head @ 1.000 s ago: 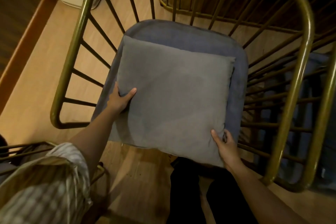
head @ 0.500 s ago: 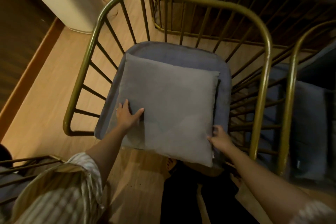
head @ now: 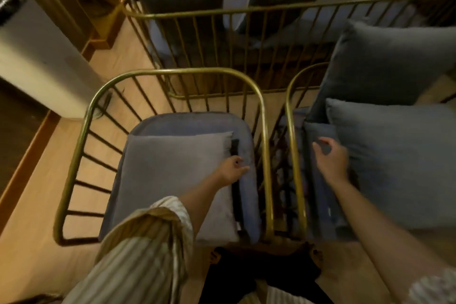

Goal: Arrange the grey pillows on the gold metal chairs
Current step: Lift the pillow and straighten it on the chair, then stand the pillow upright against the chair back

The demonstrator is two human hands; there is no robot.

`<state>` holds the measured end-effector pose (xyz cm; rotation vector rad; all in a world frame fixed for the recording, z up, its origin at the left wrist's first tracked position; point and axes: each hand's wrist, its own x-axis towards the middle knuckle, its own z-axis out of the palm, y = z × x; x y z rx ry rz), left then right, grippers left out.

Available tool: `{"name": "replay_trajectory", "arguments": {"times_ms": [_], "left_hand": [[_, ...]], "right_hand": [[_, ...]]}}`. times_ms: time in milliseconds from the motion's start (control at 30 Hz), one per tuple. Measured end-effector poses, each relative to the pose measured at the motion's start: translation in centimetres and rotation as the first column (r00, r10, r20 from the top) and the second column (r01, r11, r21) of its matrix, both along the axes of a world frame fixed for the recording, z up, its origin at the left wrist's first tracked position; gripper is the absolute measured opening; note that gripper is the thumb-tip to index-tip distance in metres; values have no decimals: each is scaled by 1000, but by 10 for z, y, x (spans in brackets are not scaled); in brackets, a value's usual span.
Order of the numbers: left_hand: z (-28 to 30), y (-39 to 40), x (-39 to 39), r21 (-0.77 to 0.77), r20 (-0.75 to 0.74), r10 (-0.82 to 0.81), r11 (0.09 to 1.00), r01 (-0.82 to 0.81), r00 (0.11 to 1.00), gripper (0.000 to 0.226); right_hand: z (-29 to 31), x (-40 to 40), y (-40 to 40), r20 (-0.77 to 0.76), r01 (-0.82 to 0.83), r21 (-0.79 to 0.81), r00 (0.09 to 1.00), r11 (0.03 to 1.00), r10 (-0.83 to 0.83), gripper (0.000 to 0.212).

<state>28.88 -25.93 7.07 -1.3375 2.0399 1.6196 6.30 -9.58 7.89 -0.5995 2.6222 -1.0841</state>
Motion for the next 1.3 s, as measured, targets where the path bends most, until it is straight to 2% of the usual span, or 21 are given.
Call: {"name": "replay_trajectory", "arguments": {"times_ms": [67,167,233,367,433,533,567,633,700,767,900,1000,1100,1200,1233,1300], "left_hand": [[10,19,-43,0,-17,-56,998,56,998,53],[18,53,-108,40,-32,-84,996,85,996,46],[13,76,-143,39,-35,-62,997,64,997,44],[5,140,-226,59,-87,-27,998,32,996,40],[-6,165,-260,96,-143,76,993,-63,987,49],[-61,191,-306,87,-150,274,961,-263,950,105],[-60,196,-314,118,-121,328,942,-314,937,108],[-24,212,-331,134,-37,404,908,-397,914,104],[-19,213,-341,129,36,434,891,-435,900,100],[-27,207,-345,127,28,478,870,-477,878,96],[-37,202,-345,119,10,528,842,-526,849,92],[-38,202,-344,129,15,553,825,-550,833,91],[-33,200,-344,140,-6,605,789,-599,796,91],[-21,190,-342,151,-29,623,776,-612,782,93],[-17,186,-341,156,-37,621,778,-609,783,97],[-6,179,-335,134,-70,619,783,-608,782,99]], "right_hand": [[-1,-39,47,-108,108,111,990,988,-96,37],[-11,-103,129,-145,221,267,972,938,-188,42],[-23,-142,179,-135,233,318,971,919,-200,50],[-33,-218,265,-12,211,373,975,903,-223,55],[-36,-245,290,48,193,364,973,911,-225,57],[-40,-285,315,193,168,359,949,918,-249,63],[-42,-296,317,239,165,350,936,922,-259,66],[-44,-320,320,336,168,311,901,935,-274,77],[-44,-340,318,444,157,232,861,960,-248,97],[-46,-356,313,537,170,157,812,973,-229,113],[-55,-375,309,626,202,134,741,970,-241,120],[-55,-379,312,666,265,112,695,958,-270,121],[-33,-371,310,694,289,42,680,956,-236,113],[-6,-360,306,671,230,-11,723,973,-163,80],[-1,-358,306,650,200,-15,747,980,-142,75],[10,-352,305,615,130,-29,784,991,-85,78]]}}
